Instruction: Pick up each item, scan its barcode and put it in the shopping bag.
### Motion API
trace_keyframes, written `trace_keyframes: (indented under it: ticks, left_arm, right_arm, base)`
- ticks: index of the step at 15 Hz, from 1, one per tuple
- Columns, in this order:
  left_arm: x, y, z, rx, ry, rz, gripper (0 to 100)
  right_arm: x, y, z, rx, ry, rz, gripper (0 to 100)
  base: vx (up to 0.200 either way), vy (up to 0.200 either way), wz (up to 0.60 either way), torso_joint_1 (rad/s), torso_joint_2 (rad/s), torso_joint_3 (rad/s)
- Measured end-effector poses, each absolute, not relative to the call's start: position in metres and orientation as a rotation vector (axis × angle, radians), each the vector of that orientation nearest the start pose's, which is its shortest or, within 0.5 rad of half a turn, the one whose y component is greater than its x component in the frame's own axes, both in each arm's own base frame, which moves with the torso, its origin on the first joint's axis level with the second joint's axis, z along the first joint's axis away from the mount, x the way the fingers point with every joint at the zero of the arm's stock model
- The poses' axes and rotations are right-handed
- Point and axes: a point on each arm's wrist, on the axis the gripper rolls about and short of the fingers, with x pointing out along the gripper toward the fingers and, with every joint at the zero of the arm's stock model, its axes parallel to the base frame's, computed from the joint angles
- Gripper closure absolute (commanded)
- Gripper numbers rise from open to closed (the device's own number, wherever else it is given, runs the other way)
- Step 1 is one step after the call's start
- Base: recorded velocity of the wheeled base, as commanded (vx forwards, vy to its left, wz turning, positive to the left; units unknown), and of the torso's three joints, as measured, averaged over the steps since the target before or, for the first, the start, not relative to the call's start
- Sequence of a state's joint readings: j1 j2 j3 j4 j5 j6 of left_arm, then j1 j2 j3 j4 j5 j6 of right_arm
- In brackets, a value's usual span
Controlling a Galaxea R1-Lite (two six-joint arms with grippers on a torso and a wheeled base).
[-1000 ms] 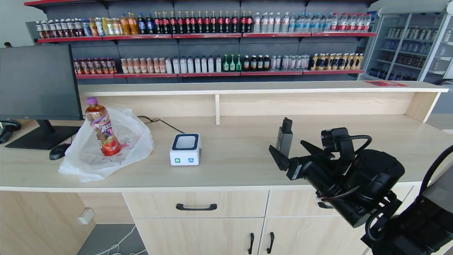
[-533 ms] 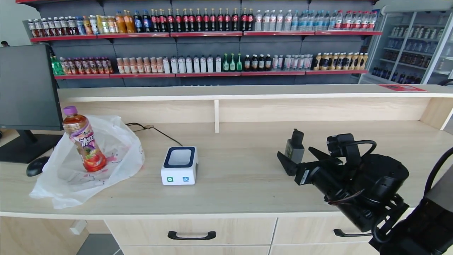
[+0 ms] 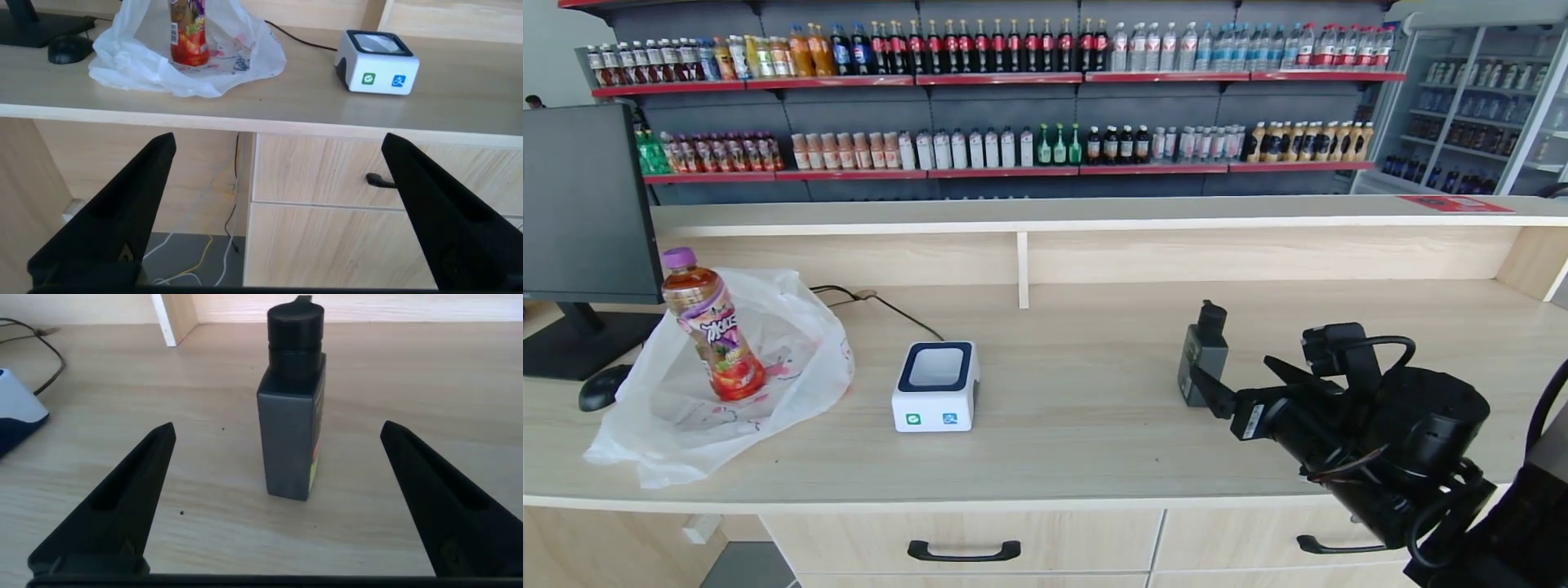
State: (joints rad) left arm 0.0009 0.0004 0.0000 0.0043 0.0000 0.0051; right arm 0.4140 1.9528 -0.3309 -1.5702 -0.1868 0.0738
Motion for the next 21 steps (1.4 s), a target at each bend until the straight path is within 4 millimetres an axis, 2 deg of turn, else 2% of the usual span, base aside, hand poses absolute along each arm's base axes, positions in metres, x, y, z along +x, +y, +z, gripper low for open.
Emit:
trace_keyframes:
  ticks: [6, 15, 21]
  left_arm:
    - [-0.023, 0.000, 0.075, 0.006, 0.005, 0.001, 0]
    - [-0.023, 0.000, 0.075, 0.006, 0.005, 0.000, 0]
    - [-0.023, 0.000, 0.075, 0.006, 0.005, 0.001, 0]
  right_arm:
    - [0.271, 0.115, 0.082, 0.041, 0.082, 0.224, 0]
    - [0.311, 0.121, 0.062, 0.049, 0.070, 0.193, 0]
    - [0.339, 0.123, 0.057, 0.067, 0.025, 0.171, 0]
  base:
    - [0.000, 0.000, 0.00, 0.000, 0.00, 0.000]
    - [0.000, 0.000, 0.00, 0.000, 0.00, 0.000]
    - [0.000, 0.000, 0.00, 0.000, 0.00, 0.000]
